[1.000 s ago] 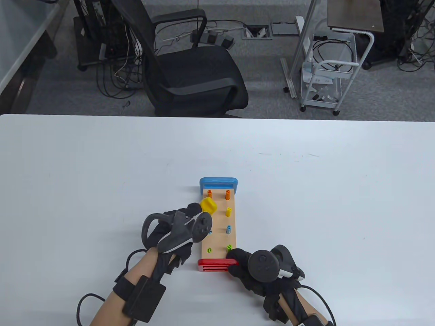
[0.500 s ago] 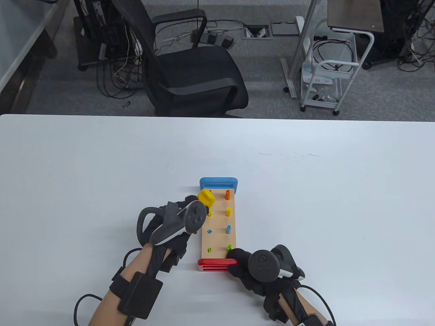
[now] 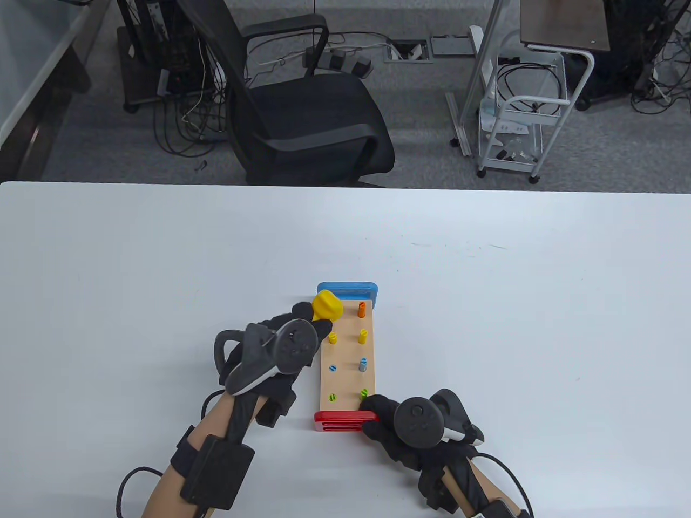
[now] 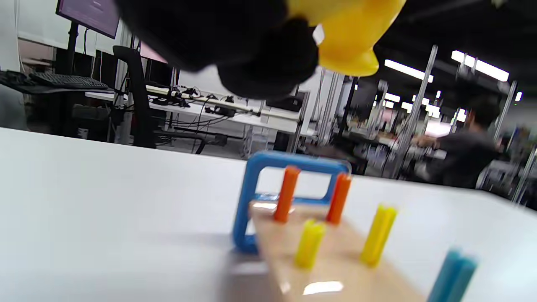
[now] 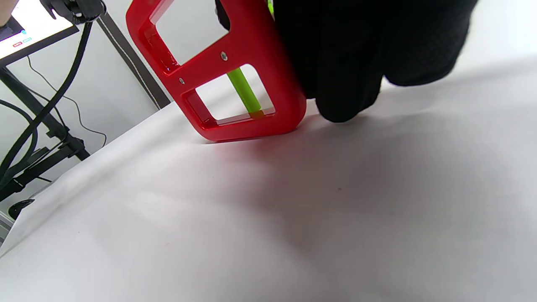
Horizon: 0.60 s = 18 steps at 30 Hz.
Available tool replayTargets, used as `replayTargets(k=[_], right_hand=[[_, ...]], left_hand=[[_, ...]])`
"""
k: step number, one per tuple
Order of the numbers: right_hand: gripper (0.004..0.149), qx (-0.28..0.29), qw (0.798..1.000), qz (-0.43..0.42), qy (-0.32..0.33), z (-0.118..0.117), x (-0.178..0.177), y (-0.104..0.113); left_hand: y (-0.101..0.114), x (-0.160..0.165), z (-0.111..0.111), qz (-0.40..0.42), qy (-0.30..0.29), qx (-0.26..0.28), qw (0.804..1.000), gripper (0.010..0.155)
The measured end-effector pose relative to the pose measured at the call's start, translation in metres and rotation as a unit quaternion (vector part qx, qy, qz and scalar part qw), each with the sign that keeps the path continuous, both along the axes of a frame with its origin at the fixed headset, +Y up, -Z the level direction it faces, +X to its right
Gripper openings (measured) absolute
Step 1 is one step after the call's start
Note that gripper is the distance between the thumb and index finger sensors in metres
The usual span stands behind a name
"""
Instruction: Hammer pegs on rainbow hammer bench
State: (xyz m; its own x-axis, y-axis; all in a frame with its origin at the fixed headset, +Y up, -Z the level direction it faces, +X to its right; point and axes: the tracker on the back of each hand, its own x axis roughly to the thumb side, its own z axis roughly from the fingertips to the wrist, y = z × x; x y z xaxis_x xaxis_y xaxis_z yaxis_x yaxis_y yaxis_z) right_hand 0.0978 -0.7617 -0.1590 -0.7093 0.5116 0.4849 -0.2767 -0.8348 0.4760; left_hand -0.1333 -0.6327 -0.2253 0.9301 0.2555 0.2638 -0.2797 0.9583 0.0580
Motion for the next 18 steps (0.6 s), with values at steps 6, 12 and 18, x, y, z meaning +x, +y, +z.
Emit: replayTargets(k=[6, 12, 18], right_hand=[[0.061, 0.0, 1.0, 0.001, 0.0, 0.0, 0.0, 0.0], [0.061, 0.002, 1.0, 0.002, 0.0, 0.0, 0.0, 0.0], [0.061, 0.002, 1.0, 0.002, -0.001, 0.0, -0.001, 0.0]], left_hand=[[-0.051, 0.022, -0.003, -0.173, -0.009, -0.02, 0.985, 0.065], [0.003, 0.008, 0.003, -0.034, -0.001, 0.036, 0.999, 0.066], [-0.061, 0.022, -0.012, -0.257, -0.033, -0.142, 0.955, 0.064]])
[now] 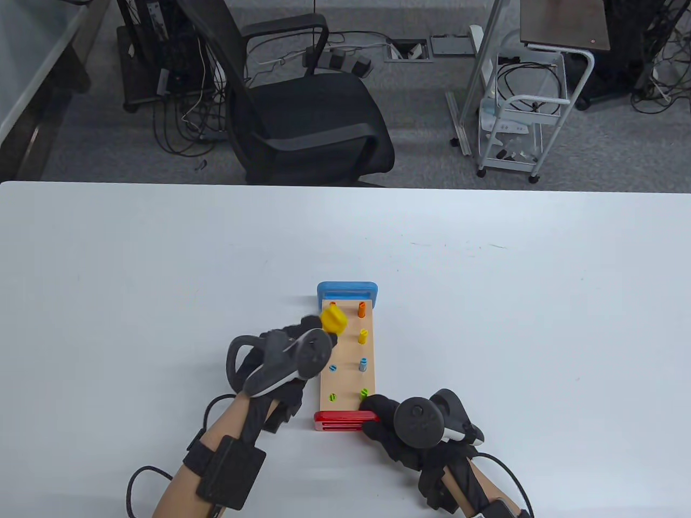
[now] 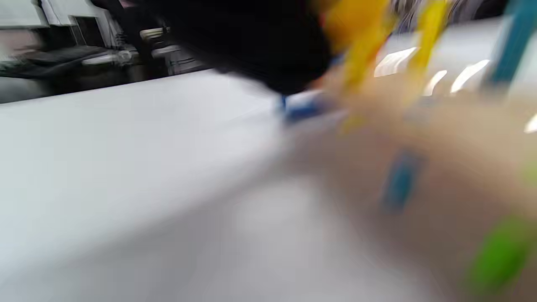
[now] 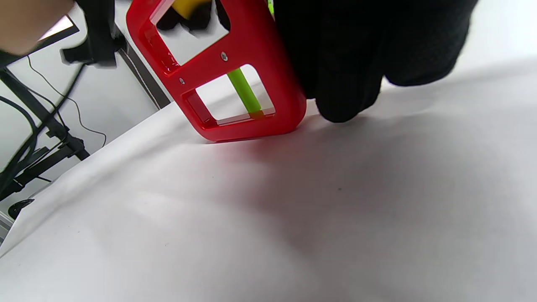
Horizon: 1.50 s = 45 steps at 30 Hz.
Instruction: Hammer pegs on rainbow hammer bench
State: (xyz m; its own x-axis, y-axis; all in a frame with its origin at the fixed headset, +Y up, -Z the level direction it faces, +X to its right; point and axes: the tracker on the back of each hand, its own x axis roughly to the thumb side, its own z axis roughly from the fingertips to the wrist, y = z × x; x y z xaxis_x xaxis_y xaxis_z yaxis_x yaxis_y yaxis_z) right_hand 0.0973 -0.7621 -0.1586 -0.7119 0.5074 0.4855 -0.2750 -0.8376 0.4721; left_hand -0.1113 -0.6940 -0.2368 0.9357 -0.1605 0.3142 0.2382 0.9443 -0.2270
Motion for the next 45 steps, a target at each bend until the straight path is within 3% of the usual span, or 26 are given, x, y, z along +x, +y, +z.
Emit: replayTargets(k=[1, 3, 6, 8, 10, 11, 12, 14, 16, 20, 22, 23, 25, 26, 28, 29, 30, 32, 34, 36, 37, 38, 39, 40, 42, 45], right_hand=[[0.061, 0.0, 1.0, 0.001, -0.001, 0.0, 0.0, 0.0], [0.061, 0.001, 1.0, 0.0, -0.001, 0.0, 0.0, 0.0], [0.062, -0.001, 1.0, 0.0, -0.001, 0.0, 0.0, 0.0], [0.061, 0.0, 1.0, -0.001, 0.0, 0.0, 0.0, 0.0], [0.061, -0.001, 1.0, -0.001, 0.0, 0.0, 0.0, 0.0], [0.061, -0.001, 1.0, 0.0, 0.0, 0.0, 0.0, 0.0], [0.061, 0.0, 1.0, 0.0, 0.0, 0.0, 0.0, 0.0], [0.061, 0.001, 1.0, 0.001, -0.001, 0.0, 0.0, 0.0], [0.061, 0.0, 1.0, -0.002, -0.001, 0.0, 0.001, -0.001], [0.061, 0.001, 1.0, 0.0, -0.001, 0.0, 0.0, -0.001], [0.061, -0.001, 1.0, -0.001, 0.0, 0.0, 0.0, -0.001], [0.062, 0.0, 1.0, -0.001, 0.0, 0.0, 0.0, -0.001], [0.061, 0.0, 1.0, 0.0, 0.0, 0.0, 0.0, 0.0], [0.061, 0.0, 1.0, 0.0, 0.0, 0.0, 0.0, 0.0], [0.061, 0.002, 1.0, 0.003, 0.0, 0.0, 0.0, 0.0], [0.061, 0.001, 1.0, -0.001, 0.0, 0.0, 0.001, 0.0], [0.061, -0.001, 1.0, -0.001, 0.0, 0.0, 0.001, 0.0], [0.061, 0.002, 1.0, 0.001, -0.001, 0.0, 0.0, 0.0], [0.061, 0.0, 1.0, 0.0, 0.0, 0.0, 0.001, 0.0], [0.061, 0.0, 1.0, 0.0, 0.0, 0.0, 0.001, 0.0], [0.061, 0.0, 1.0, 0.001, 0.0, 0.0, 0.001, 0.0], [0.061, 0.001, 1.0, 0.001, 0.0, 0.0, 0.001, 0.0], [0.061, 0.002, 1.0, 0.002, 0.0, 0.0, 0.0, 0.0], [0.061, 0.003, 1.0, 0.004, 0.0, 0.0, 0.0, 0.0], [0.061, 0.003, 1.0, 0.002, 0.0, 0.0, 0.001, 0.0], [0.061, 0.004, 1.0, 0.004, -0.001, 0.0, 0.0, 0.0]], left_hand=[[0.008, 0.0, 0.003, 0.07, 0.005, 0.084, 0.994, 0.065], [0.03, -0.005, 0.002, 0.102, 0.025, 0.052, 0.993, 0.065], [0.05, -0.015, 0.008, 0.2, 0.028, 0.133, 0.97, 0.066], [0.046, -0.015, 0.011, 0.235, 0.026, 0.151, 0.96, 0.067], [0.025, -0.006, 0.008, 0.179, 0.016, 0.132, 0.975, 0.067], [0.01, -0.001, 0.005, 0.108, 0.017, 0.099, 0.989, 0.066], [-0.012, 0.005, 0.001, -0.007, 0.008, 0.021, 1.0, 0.065], [0.004, 0.003, 0.005, 0.06, 0.007, 0.114, 0.992, 0.065], [0.021, 0.001, 0.005, 0.075, 0.023, 0.05, 0.996, 0.066], [0.052, -0.012, 0.012, 0.18, 0.033, 0.164, 0.969, 0.066], [0.044, -0.013, 0.011, 0.225, 0.031, 0.177, 0.957, 0.067], [0.031, -0.01, 0.008, 0.209, 0.024, 0.164, 0.964, 0.066], [-0.005, 0.002, 0.001, 0.029, 0.02, 0.04, 0.999, 0.066], [0.0, 0.0, 0.007, -0.059, 0.022, 0.053, 0.997, 0.065], [0.009, -0.005, 0.002, 0.061, 0.011, 0.132, 0.989, 0.065], [0.022, -0.009, 0.004, 0.091, 0.024, 0.086, 0.992, 0.066], [0.032, -0.012, 0.006, 0.122, 0.035, 0.09, 0.988, 0.066], [0.048, -0.017, 0.01, 0.194, 0.035, 0.144, 0.97, 0.066], [0.046, -0.017, 0.011, 0.233, 0.035, 0.161, 0.958, 0.066], [0.026, -0.009, 0.007, 0.196, 0.024, 0.142, 0.97, 0.066], [0.005, 0.0, 0.002, 0.095, 0.024, 0.073, 0.993, 0.066], [-0.012, 0.004, -0.002, -0.003, 0.022, 0.004, 1.0, 0.065], [-0.002, -0.001, 0.003, -0.027, 0.012, 0.049, 0.998, 0.065], [0.001, -0.004, 0.005, 0.055, 0.003, 0.128, 0.99, 0.066], [0.018, -0.009, 0.007, 0.094, 0.02, 0.081, 0.992, 0.066], [0.041, -0.017, 0.012, 0.169, 0.027, 0.142, 0.975, 0.066]])
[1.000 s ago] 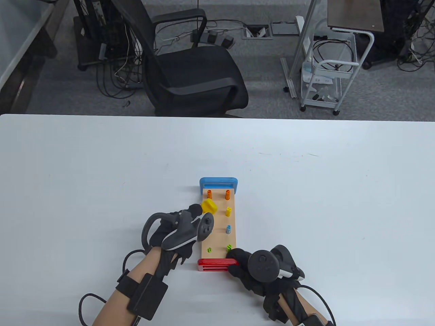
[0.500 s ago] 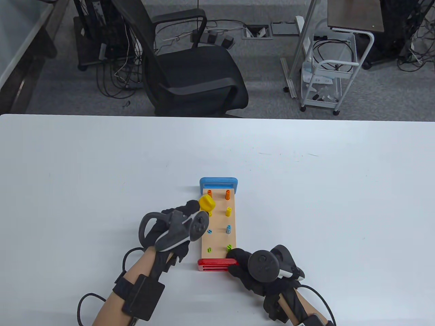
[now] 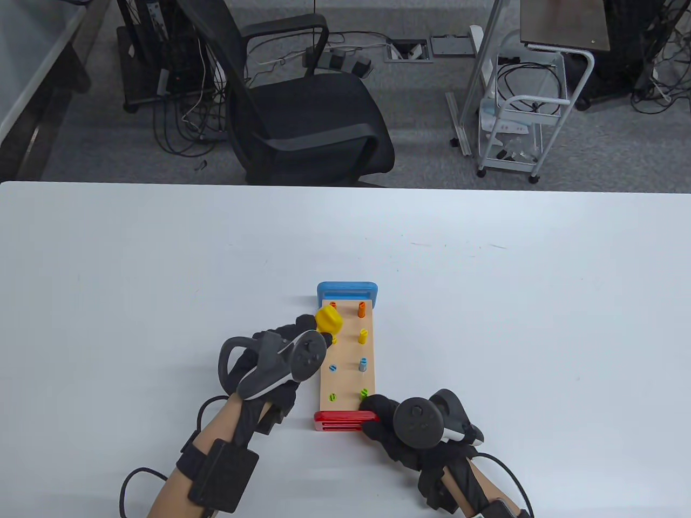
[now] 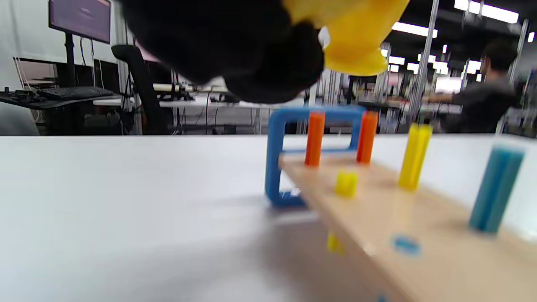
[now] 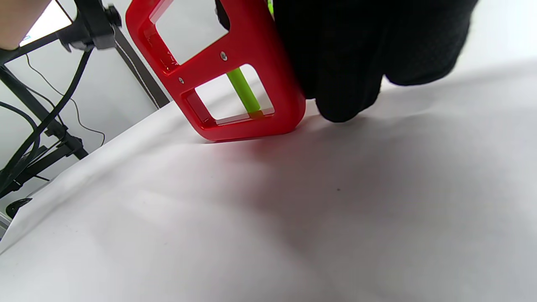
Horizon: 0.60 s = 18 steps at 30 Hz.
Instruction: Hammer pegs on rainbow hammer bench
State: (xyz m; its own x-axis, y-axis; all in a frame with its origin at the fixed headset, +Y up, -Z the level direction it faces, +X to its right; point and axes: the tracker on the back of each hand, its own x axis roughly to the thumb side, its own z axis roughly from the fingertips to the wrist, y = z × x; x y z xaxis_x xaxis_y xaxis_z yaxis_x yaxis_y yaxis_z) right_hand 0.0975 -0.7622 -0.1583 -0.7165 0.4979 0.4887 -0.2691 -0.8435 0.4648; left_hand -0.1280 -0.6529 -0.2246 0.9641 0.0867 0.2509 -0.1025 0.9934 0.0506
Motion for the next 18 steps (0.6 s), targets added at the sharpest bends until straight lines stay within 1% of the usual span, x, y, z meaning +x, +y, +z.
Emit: replayTargets(k=[1, 2, 3, 4, 5, 6, 7, 8, 9, 10, 11, 12, 13, 14, 15, 16, 17, 18], right_hand=[[0.061, 0.0, 1.0, -0.001, 0.0, 0.0, 0.0, 0.0], [0.062, -0.001, 1.0, -0.001, 0.0, 0.0, 0.0, 0.0], [0.061, -0.001, 1.0, -0.002, 0.001, 0.0, 0.0, 0.0], [0.061, -0.001, 1.0, -0.001, 0.001, 0.0, 0.0, 0.0], [0.061, -0.001, 1.0, -0.001, 0.001, 0.0, 0.0, 0.0], [0.061, 0.0, 1.0, -0.001, 0.0, 0.0, 0.0, 0.0], [0.061, 0.0, 1.0, -0.001, 0.0, 0.0, 0.0, 0.0], [0.061, 0.0, 1.0, 0.0, 0.0, 0.0, 0.0, 0.0], [0.061, 0.0, 1.0, 0.001, 0.001, 0.0, 0.0, 0.0], [0.061, -0.001, 1.0, -0.002, 0.001, 0.0, 0.0, 0.0], [0.061, -0.002, 1.0, -0.002, 0.001, 0.0, 0.0, 0.0], [0.061, -0.002, 1.0, -0.001, 0.001, 0.0, 0.0, 0.0], [0.061, 0.0, 1.0, 0.0, 0.0, 0.0, 0.0, 0.0], [0.061, 0.0, 1.0, 0.0, 0.0, 0.0, 0.0, 0.0], [0.061, -0.001, 1.0, -0.001, 0.0, 0.0, 0.0, 0.0], [0.061, -0.001, 1.0, -0.002, 0.001, 0.0, 0.0, 0.0], [0.061, -0.001, 1.0, -0.001, 0.001, 0.0, -0.001, 0.0], [0.061, -0.001, 1.0, -0.001, 0.001, 0.0, -0.001, 0.0]], left_hand=[[0.004, -0.002, 0.001, 0.035, 0.005, 0.011, 0.999, 0.066], [0.002, -0.002, 0.001, 0.054, 0.006, 0.018, 0.998, 0.066], [-0.006, 0.001, -0.001, 0.063, 0.005, 0.021, 0.998, 0.066], [-0.015, 0.005, -0.005, 0.04, 0.002, 0.007, 0.999, 0.066], [-0.034, 0.014, -0.012, -0.059, 0.001, -0.062, 0.996, 0.066], [-0.047, 0.019, -0.015, -0.153, 0.005, -0.119, 0.981, 0.066], [-0.042, 0.016, -0.01, -0.205, 0.006, -0.101, 0.974, 0.066], [-0.038, 0.015, -0.01, -0.129, -0.005, -0.026, 0.991, 0.066], [-0.03, 0.014, -0.012, -0.093, -0.008, -0.036, 0.995, 0.066], [-0.015, 0.01, -0.008, -0.071, 0.004, -0.054, 0.996, 0.066], [-0.007, 0.007, -0.006, -0.044, 0.007, -0.031, 0.998, 0.066], [0.005, 0.003, -0.003, 0.002, 0.007, 0.002, 1.0, 0.066], [0.01, 0.0, -0.001, 0.026, 0.008, 0.014, 1.0, 0.066], [0.012, -0.002, 0.001, 0.055, 0.012, 0.028, 0.998, 0.066], [0.008, -0.002, 0.001, 0.069, 0.01, 0.036, 0.997, 0.066], [0.0, 0.001, 0.0, 0.06, 0.005, 0.033, 0.998, 0.066], [-0.018, 0.008, -0.006, -0.003, -0.001, -0.01, 1.0, 0.066], [-0.042, 0.017, -0.012, -0.122, -0.01, -0.112, 0.986, 0.066]])
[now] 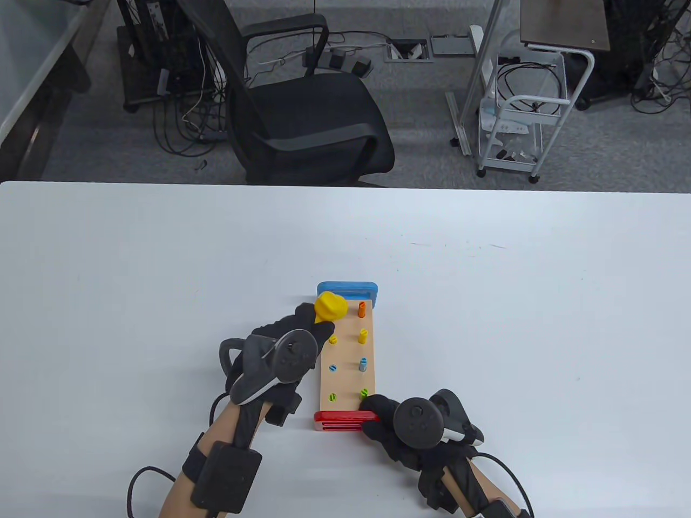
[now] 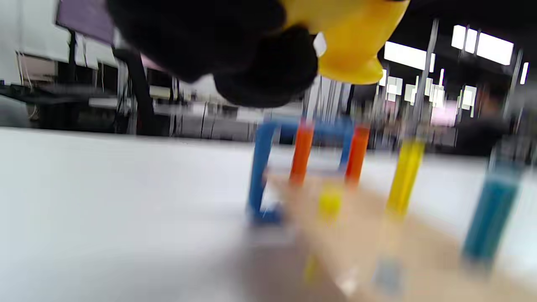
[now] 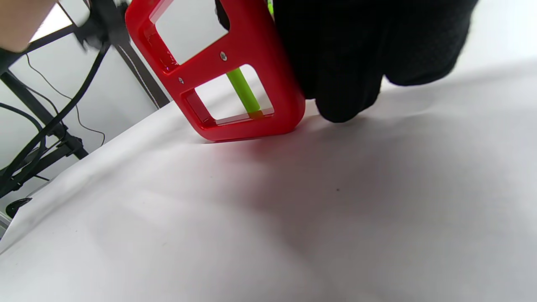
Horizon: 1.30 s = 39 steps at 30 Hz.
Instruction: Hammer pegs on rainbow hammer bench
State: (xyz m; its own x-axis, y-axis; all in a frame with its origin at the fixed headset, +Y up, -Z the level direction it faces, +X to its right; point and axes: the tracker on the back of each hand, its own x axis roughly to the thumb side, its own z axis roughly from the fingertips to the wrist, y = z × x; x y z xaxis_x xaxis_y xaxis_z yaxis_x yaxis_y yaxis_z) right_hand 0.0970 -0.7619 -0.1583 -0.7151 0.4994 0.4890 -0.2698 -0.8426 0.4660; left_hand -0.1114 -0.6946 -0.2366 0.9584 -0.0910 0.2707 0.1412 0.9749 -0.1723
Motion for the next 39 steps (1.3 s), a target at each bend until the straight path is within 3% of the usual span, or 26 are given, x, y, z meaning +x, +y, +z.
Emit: replayTargets(k=[1, 3, 4, 5, 8, 10, 12, 13, 14, 15, 16, 17, 21, 27, 30, 35, 37, 39], right_hand=[[0.061, 0.0, 1.0, 0.0, 0.0, 0.0, 0.0, 0.0], [0.061, 0.0, 1.0, 0.002, 0.0, 0.0, 0.0, 0.0], [0.061, 0.001, 1.0, 0.0, 0.0, 0.0, 0.0, 0.0], [0.061, 0.0, 1.0, -0.002, 0.0, 0.0, 0.0, 0.0], [0.061, 0.001, 1.0, 0.0, 0.0, 0.0, 0.0, 0.0], [0.061, 0.0, 1.0, -0.001, 0.0, 0.0, 0.0, 0.0], [0.061, 0.0, 1.0, -0.002, 0.0, 0.0, 0.0, 0.0], [0.061, 0.001, 1.0, -0.001, 0.0, 0.0, 0.0, 0.0], [0.061, 0.002, 1.0, 0.001, -0.001, 0.0, 0.0, 0.0], [0.061, 0.003, 1.0, 0.002, -0.001, 0.0, 0.0, 0.0], [0.061, 0.004, 1.0, 0.003, -0.001, 0.0, 0.0, 0.0], [0.061, 0.005, 1.0, 0.003, -0.001, 0.0, 0.0, 0.0], [0.061, 0.004, 1.0, 0.001, -0.001, 0.0, 0.0, 0.0], [0.061, 0.004, 1.0, 0.0, -0.001, 0.001, 0.0, 0.0], [0.061, 0.003, 1.0, -0.001, -0.001, 0.001, 0.0, 0.0], [0.061, 0.003, 1.0, -0.002, -0.001, 0.001, 0.0, 0.0], [0.061, 0.003, 1.0, -0.002, -0.001, 0.001, 0.0, -0.001], [0.061, 0.003, 1.0, -0.002, -0.001, 0.001, 0.0, -0.001]], left_hand=[[-0.007, 0.002, -0.002, -0.085, 0.006, -0.035, 0.996, 0.065], [0.007, -0.005, 0.005, 0.012, -0.022, 0.089, 0.996, 0.065], [0.018, -0.007, 0.006, 0.037, -0.014, 0.057, 0.998, 0.065], [0.027, -0.01, 0.01, 0.053, -0.001, 0.058, 0.997, 0.066], [0.05, -0.017, 0.016, 0.136, 0.006, 0.133, 0.982, 0.066], [0.044, -0.016, 0.015, 0.168, 0.009, 0.144, 0.975, 0.066], [0.014, -0.003, 0.006, 0.089, 0.001, 0.087, 0.992, 0.066], [-0.009, 0.004, 0.0, -0.036, 0.004, -0.001, 0.999, 0.066], [-0.014, 0.005, 0.006, -0.126, 0.005, -0.015, 0.992, 0.065], [-0.007, -0.001, 0.005, -0.063, -0.015, 0.051, 0.997, 0.065], [0.001, -0.002, 0.002, 0.016, -0.01, 0.082, 0.996, 0.065], [0.008, -0.006, 0.003, 0.036, -0.004, 0.053, 0.998, 0.065], [0.038, -0.021, 0.01, 0.126, 0.026, 0.098, 0.987, 0.066], [0.045, -0.033, 0.005, 0.171, 0.04, 0.081, 0.981, 0.067], [0.049, -0.035, -0.001, 0.234, 0.023, 0.072, 0.969, 0.065], [0.067, -0.03, -0.011, 0.294, 0.019, 0.126, 0.947, 0.067], [0.064, -0.026, -0.017, 0.298, 0.034, 0.13, 0.945, 0.067], [0.046, -0.019, -0.029, 0.279, 0.046, 0.081, 0.956, 0.068]])
